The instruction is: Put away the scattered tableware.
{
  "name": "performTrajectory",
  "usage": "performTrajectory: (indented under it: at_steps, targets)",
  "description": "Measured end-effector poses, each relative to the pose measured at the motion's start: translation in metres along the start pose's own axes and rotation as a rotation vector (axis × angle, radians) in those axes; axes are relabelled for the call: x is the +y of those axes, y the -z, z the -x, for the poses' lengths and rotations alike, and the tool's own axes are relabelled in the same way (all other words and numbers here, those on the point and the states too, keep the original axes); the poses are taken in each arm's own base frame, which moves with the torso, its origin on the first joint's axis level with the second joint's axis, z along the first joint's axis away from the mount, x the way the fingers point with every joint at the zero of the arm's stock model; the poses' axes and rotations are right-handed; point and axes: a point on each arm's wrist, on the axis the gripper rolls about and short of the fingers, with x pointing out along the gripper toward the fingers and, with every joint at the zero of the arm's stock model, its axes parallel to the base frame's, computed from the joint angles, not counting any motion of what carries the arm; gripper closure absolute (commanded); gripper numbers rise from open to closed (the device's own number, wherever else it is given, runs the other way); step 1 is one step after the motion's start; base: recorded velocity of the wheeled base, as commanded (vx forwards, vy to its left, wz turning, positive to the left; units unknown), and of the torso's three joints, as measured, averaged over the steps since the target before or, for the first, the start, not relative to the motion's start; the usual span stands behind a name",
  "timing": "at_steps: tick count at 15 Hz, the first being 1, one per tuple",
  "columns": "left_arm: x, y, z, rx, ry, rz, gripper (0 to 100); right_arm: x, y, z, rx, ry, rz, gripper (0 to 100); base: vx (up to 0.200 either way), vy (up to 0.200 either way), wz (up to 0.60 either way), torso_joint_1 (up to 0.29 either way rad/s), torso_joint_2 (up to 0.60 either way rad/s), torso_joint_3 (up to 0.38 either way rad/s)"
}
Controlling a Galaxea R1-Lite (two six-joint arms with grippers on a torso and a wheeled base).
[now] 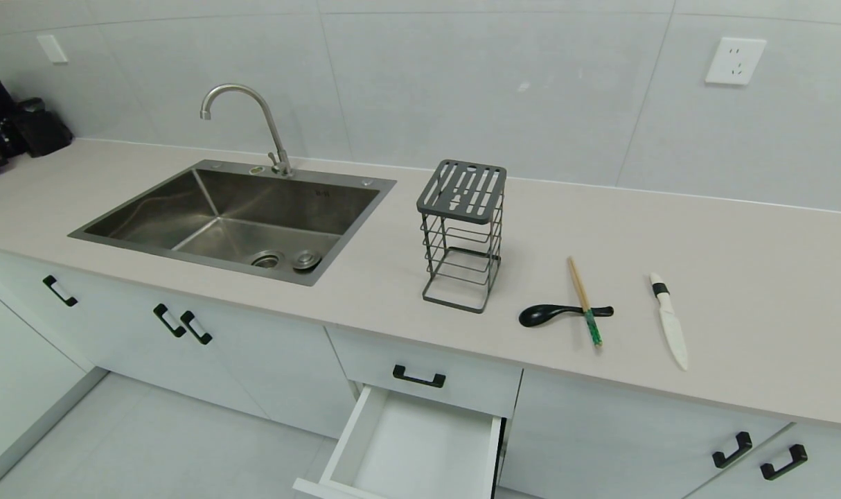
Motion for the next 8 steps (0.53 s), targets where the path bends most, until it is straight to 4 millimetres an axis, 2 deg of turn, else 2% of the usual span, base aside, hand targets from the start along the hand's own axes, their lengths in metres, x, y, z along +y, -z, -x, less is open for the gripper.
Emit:
performTrajectory:
  at_steps: [5, 8]
  targets:
    - [0.0, 0.0, 0.0, 0.0, 0.0, 0.0, 0, 0.0, -0.005, 0.0, -0.039, -0.01, 0.004, 0, 0.0, 0.0, 0.0, 0.0, 0.0, 0.0]
    - [0.0, 0.0, 0.0, 0.0, 0.0, 0.0, 0, -0.001, -0.045, -0.001, -0.073, -0.093, 0.0, 0, 0.0, 0.0, 0.0, 0.0, 0.0, 0.0]
